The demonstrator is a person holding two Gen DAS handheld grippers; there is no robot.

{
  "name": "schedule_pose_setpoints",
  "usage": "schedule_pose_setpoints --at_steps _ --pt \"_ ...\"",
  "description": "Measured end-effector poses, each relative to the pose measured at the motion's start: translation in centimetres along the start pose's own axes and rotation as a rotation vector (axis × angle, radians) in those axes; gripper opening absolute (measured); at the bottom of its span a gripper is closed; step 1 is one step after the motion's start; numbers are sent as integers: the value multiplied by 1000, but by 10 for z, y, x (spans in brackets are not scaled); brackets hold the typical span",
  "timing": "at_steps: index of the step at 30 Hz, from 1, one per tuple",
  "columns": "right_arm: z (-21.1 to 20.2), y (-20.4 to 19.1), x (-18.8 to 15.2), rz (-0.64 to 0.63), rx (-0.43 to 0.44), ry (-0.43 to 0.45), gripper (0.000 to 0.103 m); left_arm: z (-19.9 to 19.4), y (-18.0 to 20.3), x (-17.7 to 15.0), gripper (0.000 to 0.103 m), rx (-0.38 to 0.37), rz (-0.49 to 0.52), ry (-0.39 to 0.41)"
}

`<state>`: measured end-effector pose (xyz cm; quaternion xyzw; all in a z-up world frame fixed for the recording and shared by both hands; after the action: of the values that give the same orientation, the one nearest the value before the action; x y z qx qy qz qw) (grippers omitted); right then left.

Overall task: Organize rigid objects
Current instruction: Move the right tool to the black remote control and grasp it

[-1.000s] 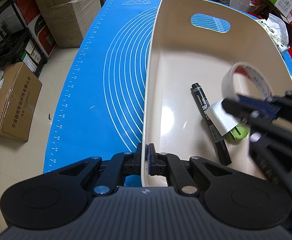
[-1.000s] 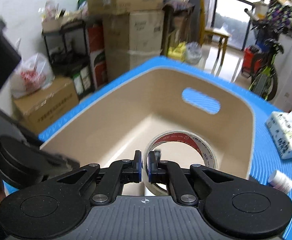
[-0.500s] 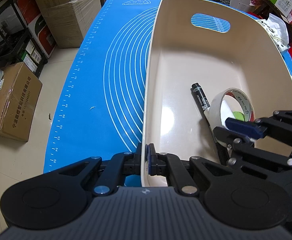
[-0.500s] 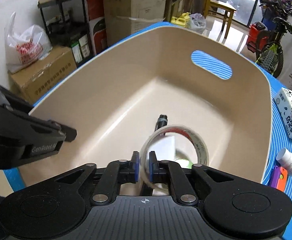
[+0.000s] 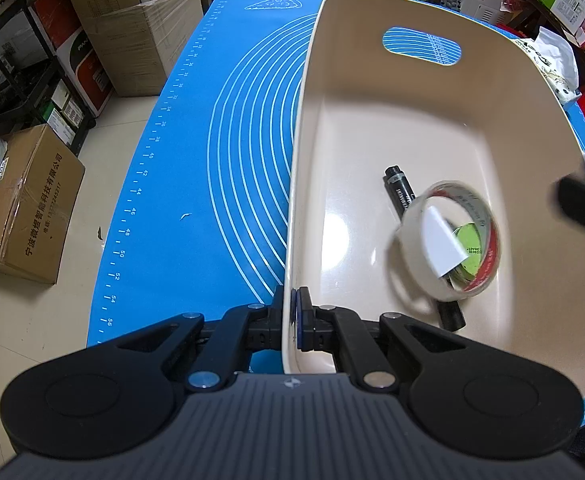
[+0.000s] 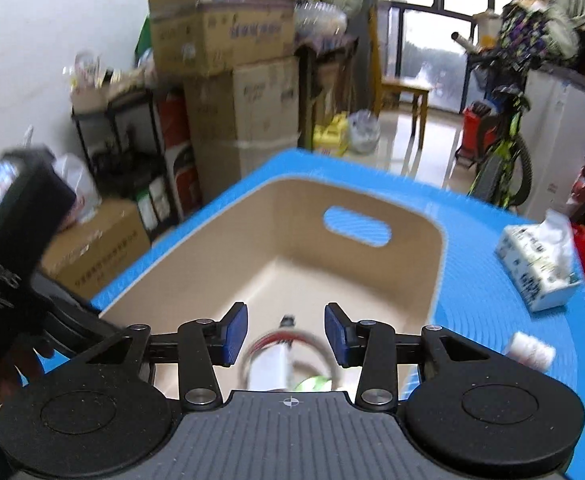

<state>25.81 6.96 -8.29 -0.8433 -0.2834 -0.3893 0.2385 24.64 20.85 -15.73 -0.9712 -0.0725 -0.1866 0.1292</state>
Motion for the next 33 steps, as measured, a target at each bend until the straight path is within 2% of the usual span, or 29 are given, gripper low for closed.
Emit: schedule_pose_setpoints --at_steps 4,6,9,12,17,24,33 --pt "-31 17 7 12 -62 95 59 -1 0 0 6 0 1 1" --pt "-48 32 7 36 -112 145 62 -1 0 0 6 0 1 1" --pt "-63 60 3 72 -204 175 63 -1 0 0 6 0 1 1" --pt "-67 90 -10 149 -255 166 63 -1 0 0 6 0 0 0" --pt "-58 122 -42 181 -350 138 63 -1 0 0 6 0 1 1" --pt "-26 149 -88 262 -395 62 63 0 0 0 6 0 1 1" --pt "7 152 -113 301 -392 6 63 0 0 0 6 1 1 1"
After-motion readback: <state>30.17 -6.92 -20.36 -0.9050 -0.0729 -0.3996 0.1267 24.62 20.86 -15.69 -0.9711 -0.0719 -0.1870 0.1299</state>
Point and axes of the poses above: each gripper's, at about its wrist camera, not at the fingertips, and z roughly the way its jaws point, y to its right, x to its top, the point moved 8 cm from there along z, roughly the way its jaws point, and after that the axes turned 14 degrees about x, right-handed, at the moved point
